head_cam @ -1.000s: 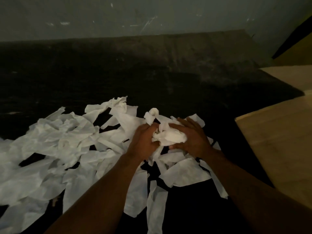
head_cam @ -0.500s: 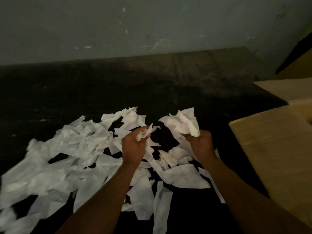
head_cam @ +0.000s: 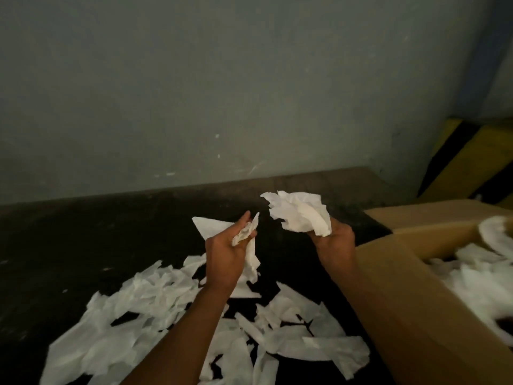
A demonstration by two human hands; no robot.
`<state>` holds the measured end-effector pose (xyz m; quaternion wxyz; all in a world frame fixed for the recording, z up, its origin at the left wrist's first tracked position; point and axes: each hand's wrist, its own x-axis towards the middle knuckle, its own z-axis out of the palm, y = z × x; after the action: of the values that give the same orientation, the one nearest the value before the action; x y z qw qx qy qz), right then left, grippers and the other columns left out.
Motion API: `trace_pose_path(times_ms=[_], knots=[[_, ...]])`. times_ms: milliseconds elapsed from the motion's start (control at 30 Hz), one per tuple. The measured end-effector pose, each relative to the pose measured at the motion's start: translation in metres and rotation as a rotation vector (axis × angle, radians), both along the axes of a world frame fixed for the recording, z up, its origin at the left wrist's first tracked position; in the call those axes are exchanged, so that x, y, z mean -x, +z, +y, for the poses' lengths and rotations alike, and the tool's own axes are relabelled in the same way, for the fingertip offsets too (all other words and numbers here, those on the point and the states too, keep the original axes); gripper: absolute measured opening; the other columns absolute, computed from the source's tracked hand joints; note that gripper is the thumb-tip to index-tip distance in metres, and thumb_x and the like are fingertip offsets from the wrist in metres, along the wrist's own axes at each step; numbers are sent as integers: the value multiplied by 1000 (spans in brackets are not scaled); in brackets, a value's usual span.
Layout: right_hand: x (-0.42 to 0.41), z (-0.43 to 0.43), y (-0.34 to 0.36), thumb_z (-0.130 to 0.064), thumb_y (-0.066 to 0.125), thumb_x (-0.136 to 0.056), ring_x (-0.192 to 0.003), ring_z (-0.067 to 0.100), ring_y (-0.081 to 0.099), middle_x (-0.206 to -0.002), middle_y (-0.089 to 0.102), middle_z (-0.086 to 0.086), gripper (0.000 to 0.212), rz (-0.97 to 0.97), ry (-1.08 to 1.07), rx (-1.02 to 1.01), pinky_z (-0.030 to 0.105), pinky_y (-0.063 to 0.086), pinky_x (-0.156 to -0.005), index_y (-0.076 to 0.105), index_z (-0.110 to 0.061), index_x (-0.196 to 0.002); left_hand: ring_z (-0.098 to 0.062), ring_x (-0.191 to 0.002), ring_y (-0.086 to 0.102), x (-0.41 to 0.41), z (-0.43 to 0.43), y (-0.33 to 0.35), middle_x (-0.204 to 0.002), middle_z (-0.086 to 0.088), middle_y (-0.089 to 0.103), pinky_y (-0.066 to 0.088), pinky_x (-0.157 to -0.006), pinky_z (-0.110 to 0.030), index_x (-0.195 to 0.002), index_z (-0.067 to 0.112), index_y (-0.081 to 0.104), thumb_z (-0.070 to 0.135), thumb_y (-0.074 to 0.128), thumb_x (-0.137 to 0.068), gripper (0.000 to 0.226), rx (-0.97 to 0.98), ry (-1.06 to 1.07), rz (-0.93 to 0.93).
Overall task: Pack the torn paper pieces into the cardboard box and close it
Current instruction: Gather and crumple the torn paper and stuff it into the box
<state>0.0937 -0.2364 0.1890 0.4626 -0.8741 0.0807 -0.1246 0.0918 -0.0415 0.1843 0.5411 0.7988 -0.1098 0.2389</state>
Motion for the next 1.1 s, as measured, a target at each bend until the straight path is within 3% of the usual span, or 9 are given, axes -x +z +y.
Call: trace_pose_path(times_ms=[133,233,467,567,667,767,833,1000,1100], knots=[[50,-28,31,-8,66,-87,-102,17,60,-107,65,7,28,-277,-145,-101,16,46,-85,64,-3,-115,24,-93,54,13,-24,22,-113,13,62,39,-85,1,-123,14,61,4,65,-88,37,18,-78,-33],[85,-54,45,-6,71,-82,-100,14,58,-114,66,9,34,-421,-211,33,20,46,-82,66,-4,-116,20,-88,56,30,-57,38,-112,14,61,38,-83,3,-123,16,62,7,64,-89,35,36,-131,-51],[140,-158,55,-7,70,-84,-102,27,64,-112,68,12,34,-474,-427,-8,40,54,-87,65,-7,-118,23,-82,56,69,-162,64,-102,14,62,41,-73,2,-122,14,62,-2,59,-89,36,25,-277,-76],[160,-221,49,-12,66,-88,-92,21,67,-102,71,9,25,-480,-452,-53,31,56,-76,67,-8,-112,12,-74,60,73,-220,70,-100,9,65,46,-69,-3,-121,16,63,6,63,-88,34,57,-311,-72],[178,-288,37,-13,69,-86,-84,12,64,-99,70,5,20,-508,-441,20,23,50,-74,69,-9,-105,4,-90,61,78,-289,63,-106,11,63,45,-76,-2,-123,19,62,14,68,-86,38,78,-352,-54],[188,-352,7,-23,74,-83,-84,-1,58,-99,64,-11,28,-365,-441,66,21,49,-78,64,-22,-110,-2,-101,59,91,-357,41,-111,9,62,40,-77,2,-124,14,62,13,70,-85,40,77,-347,29],[188,-392,-17,-39,73,-83,-86,4,64,-99,66,-14,32,-177,-431,120,29,57,-77,61,-32,-112,-7,-103,60,101,-395,20,-111,6,65,41,-79,-2,-121,13,65,13,72,-84,37,39,-312,122],[179,-443,-41,-24,70,-86,-91,22,67,-103,70,8,28,241,-32,361,40,56,-81,65,-13,-110,-19,-110,59,112,-446,-52,-121,-1,65,46,-93,-29,-119,22,64,31,60,-92,29,-304,-351,504],[172,-447,-43,-32,80,-73,-121,22,53,-134,55,5,71,374,211,376,37,44,-101,48,-23,-136,-22,-125,49,116,-448,-63,-139,-2,52,39,-103,-32,-135,24,49,36,56,-93,44,-446,-343,588]])
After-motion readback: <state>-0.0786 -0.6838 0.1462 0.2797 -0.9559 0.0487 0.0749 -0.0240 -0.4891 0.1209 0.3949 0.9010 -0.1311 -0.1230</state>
